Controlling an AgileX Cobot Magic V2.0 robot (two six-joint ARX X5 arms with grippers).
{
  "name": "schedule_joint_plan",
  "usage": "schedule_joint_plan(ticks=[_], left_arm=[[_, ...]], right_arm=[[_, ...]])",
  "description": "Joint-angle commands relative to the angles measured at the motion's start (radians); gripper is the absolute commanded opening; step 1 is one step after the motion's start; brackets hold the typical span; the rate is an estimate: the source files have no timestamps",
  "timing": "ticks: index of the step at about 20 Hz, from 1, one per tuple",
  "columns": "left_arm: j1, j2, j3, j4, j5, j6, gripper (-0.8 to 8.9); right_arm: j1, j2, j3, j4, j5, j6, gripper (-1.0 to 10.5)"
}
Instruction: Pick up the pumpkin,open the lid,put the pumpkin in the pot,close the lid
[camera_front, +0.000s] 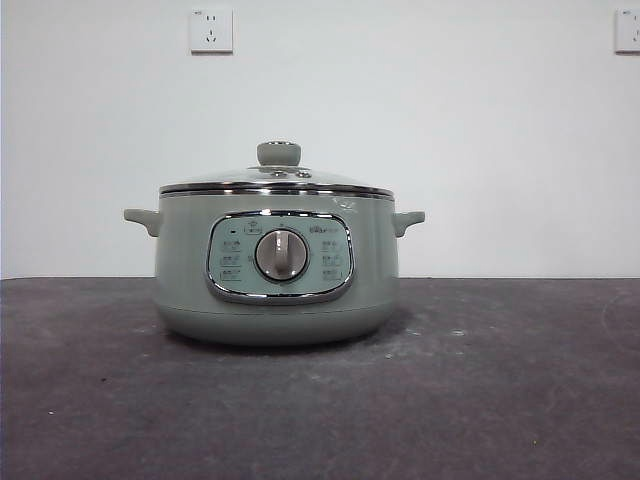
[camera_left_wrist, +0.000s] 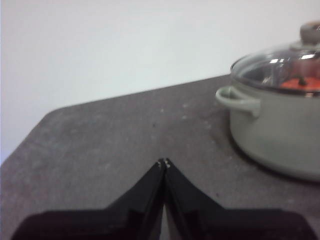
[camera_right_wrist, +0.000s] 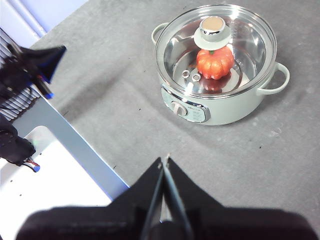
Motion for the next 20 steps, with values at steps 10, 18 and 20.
schedule_joint_plan(ticks=[10,18,20], left_arm=[[0.002,-0.045,-0.079,-0.082,-0.021,-0.044,-0.04],[0.002,-0.045,-0.079,-0.083,-0.023,-0.043,-0.03],[0.002,-0.045,-0.079,-0.083,-0.023,-0.043,-0.03]], right_arm=[[0.002,-0.001,-0.001,-0.018,0.002,0.01,0.0],[0.002,-0.001,-0.001,-0.018,0.002,0.01,0.0],[0.002,-0.001,-0.001,-0.018,0.002,0.01,0.0]])
